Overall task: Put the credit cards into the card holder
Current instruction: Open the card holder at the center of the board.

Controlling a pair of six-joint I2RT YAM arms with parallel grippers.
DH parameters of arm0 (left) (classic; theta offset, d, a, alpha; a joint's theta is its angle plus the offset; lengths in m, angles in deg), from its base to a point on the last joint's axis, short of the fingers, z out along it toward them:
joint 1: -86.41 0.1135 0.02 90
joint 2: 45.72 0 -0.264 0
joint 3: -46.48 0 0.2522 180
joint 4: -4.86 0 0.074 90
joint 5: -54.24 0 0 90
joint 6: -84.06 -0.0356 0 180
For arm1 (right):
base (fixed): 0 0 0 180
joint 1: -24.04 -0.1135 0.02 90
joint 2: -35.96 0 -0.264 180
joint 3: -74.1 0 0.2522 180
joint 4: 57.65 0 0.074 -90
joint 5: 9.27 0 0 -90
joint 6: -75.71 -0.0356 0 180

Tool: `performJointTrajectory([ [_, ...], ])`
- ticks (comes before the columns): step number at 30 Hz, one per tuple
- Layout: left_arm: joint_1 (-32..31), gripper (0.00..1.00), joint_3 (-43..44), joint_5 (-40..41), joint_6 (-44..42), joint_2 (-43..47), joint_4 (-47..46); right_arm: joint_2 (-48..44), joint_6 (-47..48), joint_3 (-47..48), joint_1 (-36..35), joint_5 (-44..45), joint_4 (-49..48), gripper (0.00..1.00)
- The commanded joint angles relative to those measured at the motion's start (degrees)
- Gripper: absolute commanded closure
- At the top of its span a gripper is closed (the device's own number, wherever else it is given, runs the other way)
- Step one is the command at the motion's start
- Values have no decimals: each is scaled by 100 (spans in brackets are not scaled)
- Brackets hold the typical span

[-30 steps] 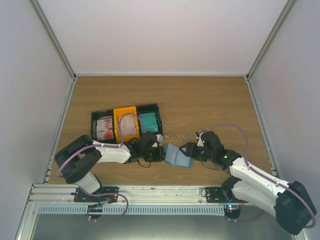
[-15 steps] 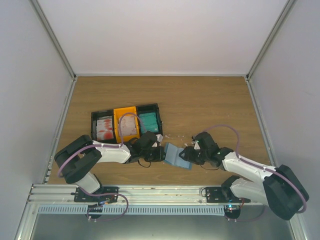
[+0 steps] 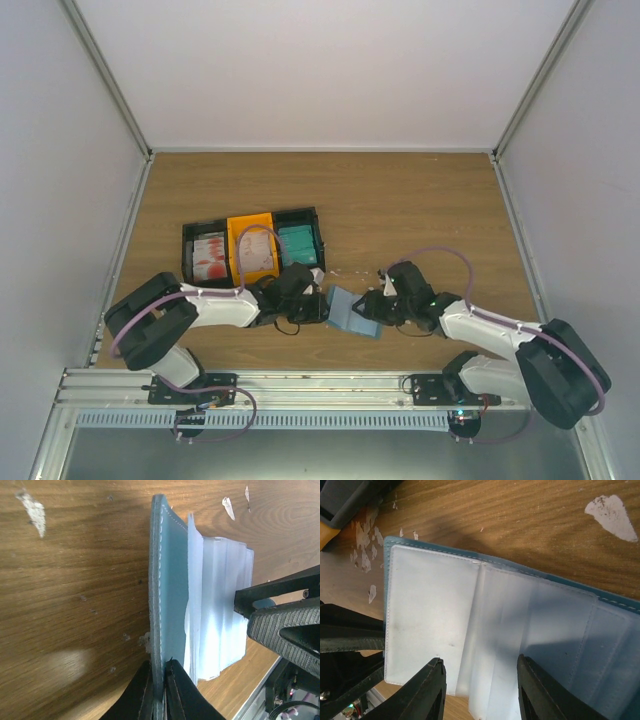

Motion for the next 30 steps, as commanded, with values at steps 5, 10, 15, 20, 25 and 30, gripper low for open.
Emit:
performJointTrajectory([
  [5,-46,73,188,899,-266,912,1027,144,294,392,33,287,300,60],
  [10,-46,68,196,1122,-403,1399,1379,180,582,959,-34,864,1156,61],
  [15,-31,67,348,1485,-625,1746,1760,454,771,1715,-503,1838,1966,61],
  [20,89,65,541,1710,-851,2043,2155,1183,704,2223,-1178,2414,2240,61],
  [25,397,62,509,1934,-961,2404,2355,2007,564,2554,-1642,2713,2353,58],
  [30,686,61,383,1784,-1024,2672,2372,2658,503,2831,-1843,3005,2672,49],
])
